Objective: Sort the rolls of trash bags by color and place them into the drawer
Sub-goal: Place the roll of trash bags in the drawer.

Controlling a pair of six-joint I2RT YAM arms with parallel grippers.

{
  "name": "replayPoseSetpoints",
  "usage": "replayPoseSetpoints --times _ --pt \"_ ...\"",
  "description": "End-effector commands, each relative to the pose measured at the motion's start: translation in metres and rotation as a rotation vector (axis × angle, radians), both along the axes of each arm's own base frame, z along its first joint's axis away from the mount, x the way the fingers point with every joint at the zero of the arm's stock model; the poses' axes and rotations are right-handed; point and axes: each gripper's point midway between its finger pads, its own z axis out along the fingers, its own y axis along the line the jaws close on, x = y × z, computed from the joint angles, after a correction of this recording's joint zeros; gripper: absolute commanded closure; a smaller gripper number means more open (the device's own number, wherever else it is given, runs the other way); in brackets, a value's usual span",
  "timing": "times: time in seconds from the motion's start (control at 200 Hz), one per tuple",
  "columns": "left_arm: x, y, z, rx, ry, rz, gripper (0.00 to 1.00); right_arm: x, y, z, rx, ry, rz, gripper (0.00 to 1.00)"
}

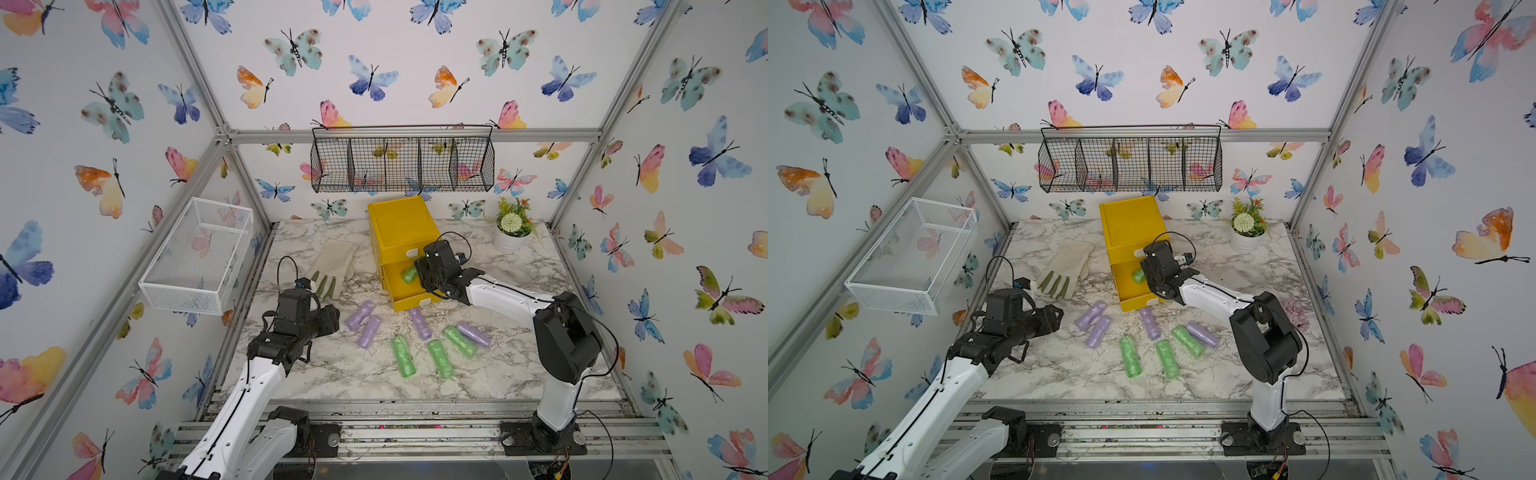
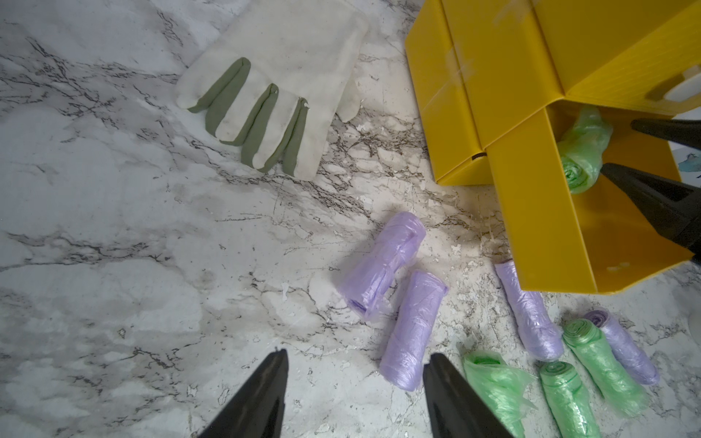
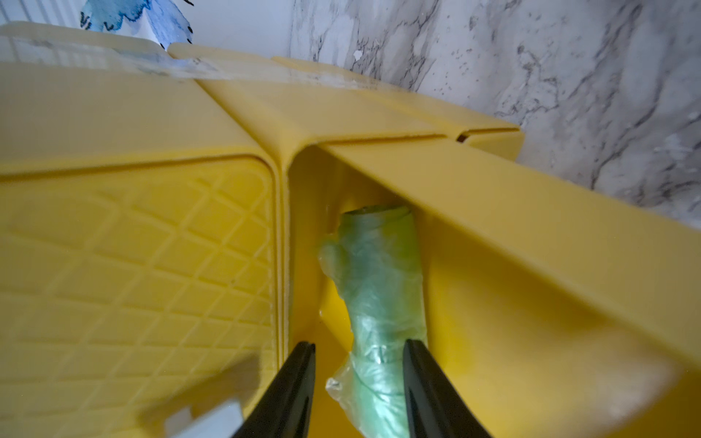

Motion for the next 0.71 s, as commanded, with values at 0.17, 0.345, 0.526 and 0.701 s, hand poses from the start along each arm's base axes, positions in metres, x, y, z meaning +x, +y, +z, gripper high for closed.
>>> replayPoseSetpoints --times 0.17,0.345,0.526,0.701 --pt "-0.001 0.000 0.002 -0.007 -0.014 -0.007 0.38 0.003 -0.005 0.007 -0.011 -0.013 -0.014 0.56" --pt "-0.001 0.001 0.002 -0.006 -0.016 -0.004 0.38 0.001 -0.005 0.013 -0.004 -0.024 -0.005 0.56" --pt "-0.001 0.002 0.002 -0.006 -0.017 -0.001 0.38 -0.006 -0.009 0.026 0.007 -0.047 0.014 0.56" --pt "-0.001 0.003 0.002 -0.006 -0.017 0.002 0.38 -0.017 -0.015 0.046 0.025 -0.091 0.038 0.56"
